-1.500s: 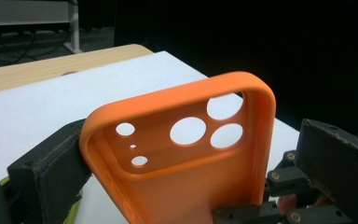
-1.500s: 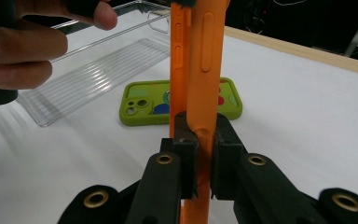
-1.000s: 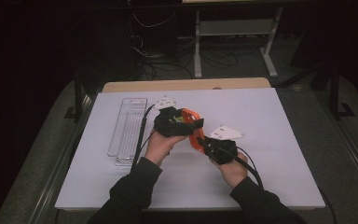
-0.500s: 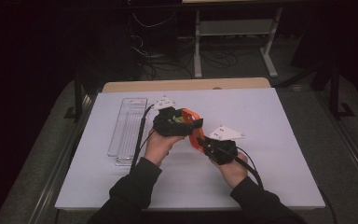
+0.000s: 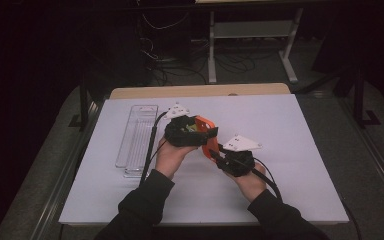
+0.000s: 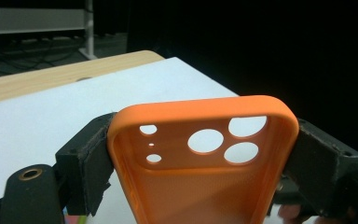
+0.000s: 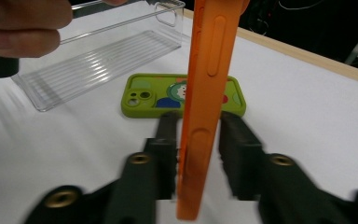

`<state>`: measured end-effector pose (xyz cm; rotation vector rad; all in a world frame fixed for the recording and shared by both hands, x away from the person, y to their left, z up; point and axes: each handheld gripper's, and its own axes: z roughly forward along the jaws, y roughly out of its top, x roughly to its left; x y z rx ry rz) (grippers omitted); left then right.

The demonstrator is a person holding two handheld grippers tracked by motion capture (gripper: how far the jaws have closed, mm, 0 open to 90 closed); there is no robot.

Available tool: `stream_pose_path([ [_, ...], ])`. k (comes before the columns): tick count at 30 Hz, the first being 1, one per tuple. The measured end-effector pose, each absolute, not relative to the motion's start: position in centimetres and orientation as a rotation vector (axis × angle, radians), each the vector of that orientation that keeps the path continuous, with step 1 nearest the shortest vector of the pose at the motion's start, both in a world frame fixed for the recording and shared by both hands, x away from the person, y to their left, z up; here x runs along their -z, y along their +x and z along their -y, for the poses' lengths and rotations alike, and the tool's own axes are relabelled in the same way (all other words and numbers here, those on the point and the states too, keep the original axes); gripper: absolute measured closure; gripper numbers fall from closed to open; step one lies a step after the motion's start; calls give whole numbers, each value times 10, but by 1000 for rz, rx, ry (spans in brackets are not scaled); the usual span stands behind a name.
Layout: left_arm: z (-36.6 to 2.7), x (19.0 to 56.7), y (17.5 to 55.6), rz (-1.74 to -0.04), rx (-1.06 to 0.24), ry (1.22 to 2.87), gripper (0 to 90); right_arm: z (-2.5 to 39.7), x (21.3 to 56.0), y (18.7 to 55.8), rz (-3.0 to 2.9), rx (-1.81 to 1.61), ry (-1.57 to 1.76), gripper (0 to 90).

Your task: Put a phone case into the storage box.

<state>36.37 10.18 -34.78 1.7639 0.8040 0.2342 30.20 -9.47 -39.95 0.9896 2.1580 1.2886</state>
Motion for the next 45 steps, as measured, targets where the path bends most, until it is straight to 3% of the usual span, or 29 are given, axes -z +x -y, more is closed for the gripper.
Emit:
stream_pose_path([
  [12, -121, 332, 373, -841, -351, 1736, 160, 118, 400, 304, -2241, -1266, 1017, 263],
  [22, -154, 311, 389, -915, -499, 1690, 160, 146, 407, 301, -2255, -1283, 1026, 67],
  [27, -179, 304, 398, -967, -594, 1664, 159, 159, 413, 298, -2274, -1236, 1042, 21],
  [45, -242, 294, 445, -1181, -812, 1615, 157, 189, 421, 288, -2208, -1198, 1084, 64],
])
